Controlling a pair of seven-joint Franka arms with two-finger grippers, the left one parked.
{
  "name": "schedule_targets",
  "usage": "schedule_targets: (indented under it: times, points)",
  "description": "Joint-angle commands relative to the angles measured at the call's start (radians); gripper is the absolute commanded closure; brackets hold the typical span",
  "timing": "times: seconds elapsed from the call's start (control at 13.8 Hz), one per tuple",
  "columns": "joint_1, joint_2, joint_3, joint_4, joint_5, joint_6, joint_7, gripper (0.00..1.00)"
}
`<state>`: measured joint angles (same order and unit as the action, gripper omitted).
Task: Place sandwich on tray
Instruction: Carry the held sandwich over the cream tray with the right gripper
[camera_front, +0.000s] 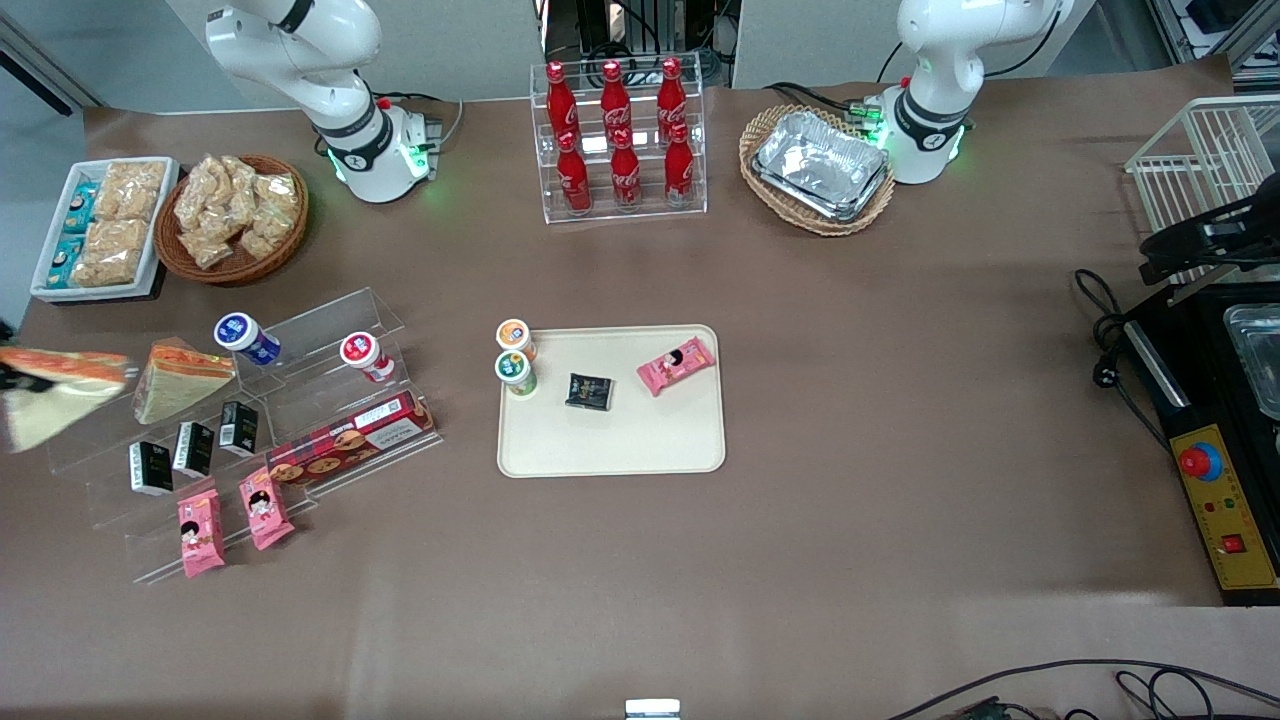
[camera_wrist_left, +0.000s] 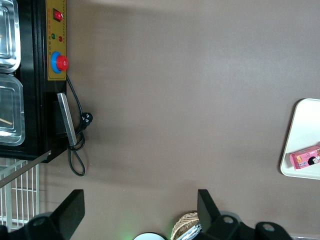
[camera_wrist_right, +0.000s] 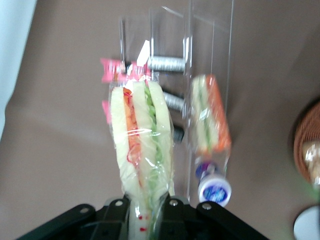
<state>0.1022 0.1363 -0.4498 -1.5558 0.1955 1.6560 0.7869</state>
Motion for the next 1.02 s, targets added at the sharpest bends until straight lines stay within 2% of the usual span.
schedule_targets:
  times: [0.0, 0.51, 0.73, 0.94]
  points:
    - [0.183, -0.023, -0.004, 0.006, -0.027, -0.080, 0.211, 1.00]
    - [0.546, -0.003, -0.004, 0.000, -0.028, -0.058, 0.779, 1.00]
    - [0.654, 0.031, -0.003, 0.002, -0.008, 0.034, 0.966, 1.00]
    - [0.776, 0.098, -0.004, 0.002, -0.016, 0.163, 1.145, 1.00]
